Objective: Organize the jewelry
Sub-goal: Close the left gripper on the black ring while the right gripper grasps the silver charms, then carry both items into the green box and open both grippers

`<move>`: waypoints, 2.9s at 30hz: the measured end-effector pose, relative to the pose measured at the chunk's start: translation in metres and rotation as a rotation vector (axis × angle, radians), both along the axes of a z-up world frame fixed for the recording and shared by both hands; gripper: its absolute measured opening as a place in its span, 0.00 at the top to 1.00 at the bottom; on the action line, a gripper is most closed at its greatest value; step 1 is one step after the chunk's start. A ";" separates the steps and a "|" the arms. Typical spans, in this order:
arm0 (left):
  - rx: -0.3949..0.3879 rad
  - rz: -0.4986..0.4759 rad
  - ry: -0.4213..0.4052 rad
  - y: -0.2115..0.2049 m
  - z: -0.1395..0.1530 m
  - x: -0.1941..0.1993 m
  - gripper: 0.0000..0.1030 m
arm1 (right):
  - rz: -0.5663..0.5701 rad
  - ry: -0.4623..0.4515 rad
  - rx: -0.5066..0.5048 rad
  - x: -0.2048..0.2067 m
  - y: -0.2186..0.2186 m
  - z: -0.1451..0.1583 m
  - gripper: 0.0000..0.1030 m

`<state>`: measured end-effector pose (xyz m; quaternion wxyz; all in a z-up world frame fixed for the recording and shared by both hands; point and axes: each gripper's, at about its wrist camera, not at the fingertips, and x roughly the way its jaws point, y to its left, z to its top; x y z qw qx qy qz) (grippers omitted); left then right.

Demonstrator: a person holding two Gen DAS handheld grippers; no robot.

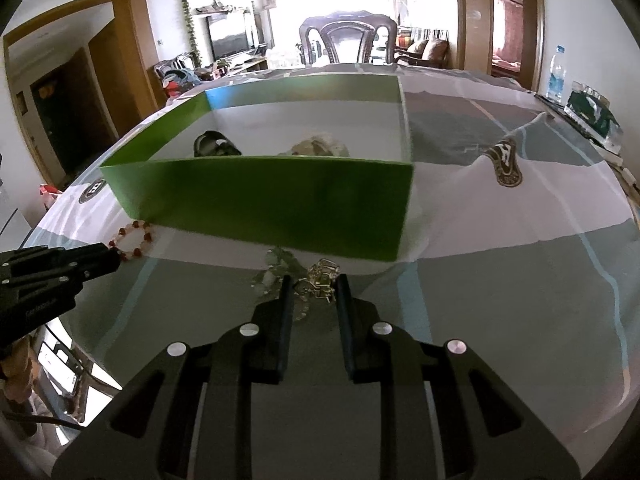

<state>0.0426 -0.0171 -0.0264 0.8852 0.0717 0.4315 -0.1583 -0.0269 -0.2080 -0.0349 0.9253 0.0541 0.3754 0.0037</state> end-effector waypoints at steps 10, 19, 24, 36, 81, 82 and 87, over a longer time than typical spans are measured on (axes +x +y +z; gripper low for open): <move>-0.007 0.003 -0.015 0.001 0.006 -0.005 0.81 | 0.034 -0.002 -0.006 0.000 0.015 0.002 0.79; -0.009 0.007 -0.022 0.002 0.008 -0.006 0.80 | 0.047 0.007 -0.008 0.002 0.024 -0.001 0.79; -0.004 0.025 -0.031 0.002 0.008 -0.005 0.81 | 0.044 0.007 -0.005 0.002 0.024 -0.001 0.79; 0.016 0.068 -0.060 0.005 0.007 -0.005 0.80 | 0.018 0.012 0.010 0.002 0.023 -0.002 0.79; -0.016 0.029 -0.232 -0.029 0.076 0.094 0.80 | -0.030 -0.166 0.003 0.078 0.012 0.068 0.79; -0.004 0.034 -0.213 -0.032 0.069 0.102 0.80 | -0.034 -0.156 -0.004 0.082 0.012 0.065 0.79; -0.008 0.020 -0.169 -0.039 0.054 0.114 0.69 | -0.049 -0.122 -0.012 0.087 0.009 0.055 0.59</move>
